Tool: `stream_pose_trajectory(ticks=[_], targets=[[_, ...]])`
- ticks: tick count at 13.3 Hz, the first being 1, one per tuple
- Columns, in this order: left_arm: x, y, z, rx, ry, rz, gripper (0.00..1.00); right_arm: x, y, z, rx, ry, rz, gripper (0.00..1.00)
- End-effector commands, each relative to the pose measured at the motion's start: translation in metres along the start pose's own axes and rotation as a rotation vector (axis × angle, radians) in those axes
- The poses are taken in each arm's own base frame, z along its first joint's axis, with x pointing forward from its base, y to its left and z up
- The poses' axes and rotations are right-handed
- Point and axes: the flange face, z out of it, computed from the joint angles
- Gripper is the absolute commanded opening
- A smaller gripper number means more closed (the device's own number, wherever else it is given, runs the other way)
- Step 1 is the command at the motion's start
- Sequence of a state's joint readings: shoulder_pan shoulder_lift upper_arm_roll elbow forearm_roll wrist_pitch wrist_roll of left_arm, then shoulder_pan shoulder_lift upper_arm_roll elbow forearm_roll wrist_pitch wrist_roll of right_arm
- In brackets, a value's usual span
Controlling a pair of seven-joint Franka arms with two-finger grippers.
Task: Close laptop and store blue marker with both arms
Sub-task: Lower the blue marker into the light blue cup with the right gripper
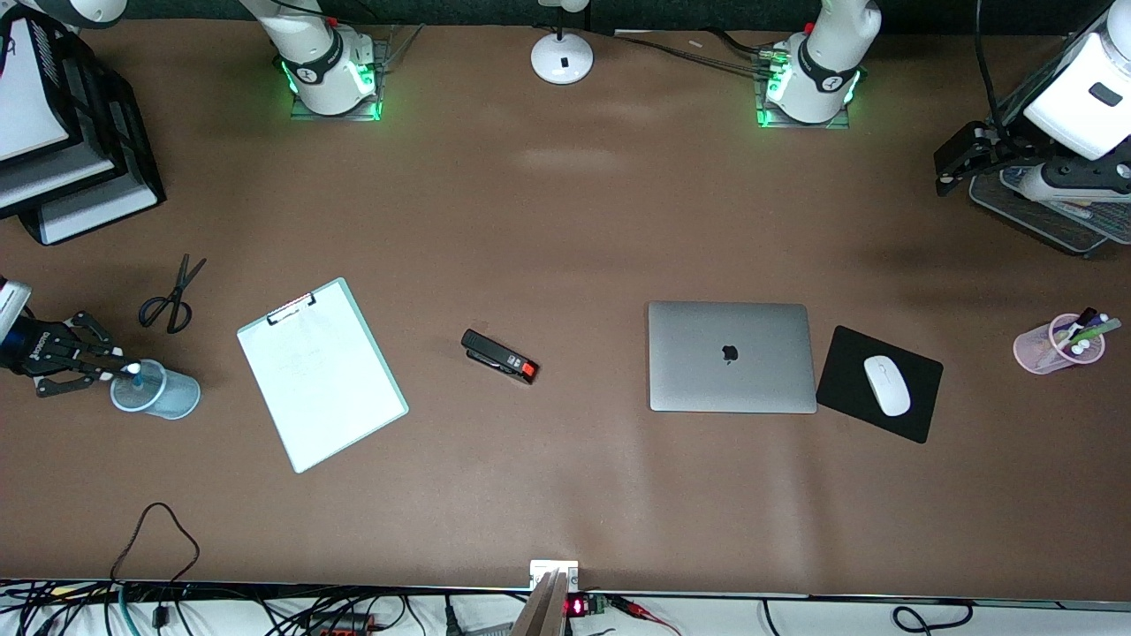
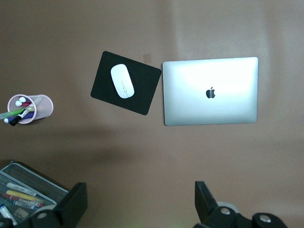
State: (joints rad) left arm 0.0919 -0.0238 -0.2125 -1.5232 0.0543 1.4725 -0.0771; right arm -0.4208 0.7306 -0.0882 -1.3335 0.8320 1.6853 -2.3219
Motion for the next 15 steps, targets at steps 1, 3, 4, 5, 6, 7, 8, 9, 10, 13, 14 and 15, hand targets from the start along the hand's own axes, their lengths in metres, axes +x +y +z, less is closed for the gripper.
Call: stream_pose_trajectory(ticks=[1, 3, 4, 5, 6, 7, 8, 9, 10, 13, 14, 15], targets=[[-0.005, -0.001, -0.001, -0.019, 0.002, 0.015, 1.0, -0.015, 0.003, -0.003, -0.02, 0.035, -0.032, 0.08], [-0.004, 0.0, -0.001, -0.021, 0.002, 0.017, 1.0, -0.026, 0.0, 0.0, -0.019, 0.038, -0.027, 0.08], [-0.004, 0.0, -0.001, -0.021, 0.002, 0.017, 1.0, -0.031, -0.002, 0.003, -0.016, 0.041, -0.041, 0.08], [-0.004, 0.0, -0.001, -0.021, 0.002, 0.019, 1.0, -0.039, -0.006, 0.001, -0.019, 0.043, -0.029, 0.08], [-0.003, 0.0, 0.001, -0.021, -0.001, 0.02, 1.0, -0.044, -0.008, 0.003, -0.018, 0.045, -0.024, 0.08], [-0.003, 0.0, 0.0, -0.021, 0.0, 0.02, 1.0, -0.049, -0.009, 0.007, -0.015, 0.05, -0.022, 0.08], [-0.003, 0.001, 0.0, -0.021, 0.001, 0.022, 1.0, -0.053, -0.011, 0.007, -0.023, 0.057, -0.016, 0.08], [-0.003, 0.001, 0.0, -0.021, -0.001, 0.022, 1.0, -0.059, -0.012, 0.012, -0.037, 0.078, -0.014, 0.08], [-0.003, 0.001, 0.0, -0.021, -0.001, 0.022, 1.0, -0.064, -0.013, 0.017, -0.046, 0.09, -0.03, 0.08], [-0.003, 0.001, -0.001, -0.021, 0.002, 0.022, 1.0, -0.071, -0.014, 0.021, -0.052, 0.097, -0.05, 0.09], [-0.003, 0.001, 0.0, -0.022, -0.001, 0.02, 1.0, -0.072, -0.015, 0.021, -0.054, 0.096, -0.05, 0.09], [-0.003, 0.001, 0.0, -0.022, -0.001, 0.022, 1.0, -0.074, -0.016, 0.023, -0.052, 0.097, -0.046, 0.1]])
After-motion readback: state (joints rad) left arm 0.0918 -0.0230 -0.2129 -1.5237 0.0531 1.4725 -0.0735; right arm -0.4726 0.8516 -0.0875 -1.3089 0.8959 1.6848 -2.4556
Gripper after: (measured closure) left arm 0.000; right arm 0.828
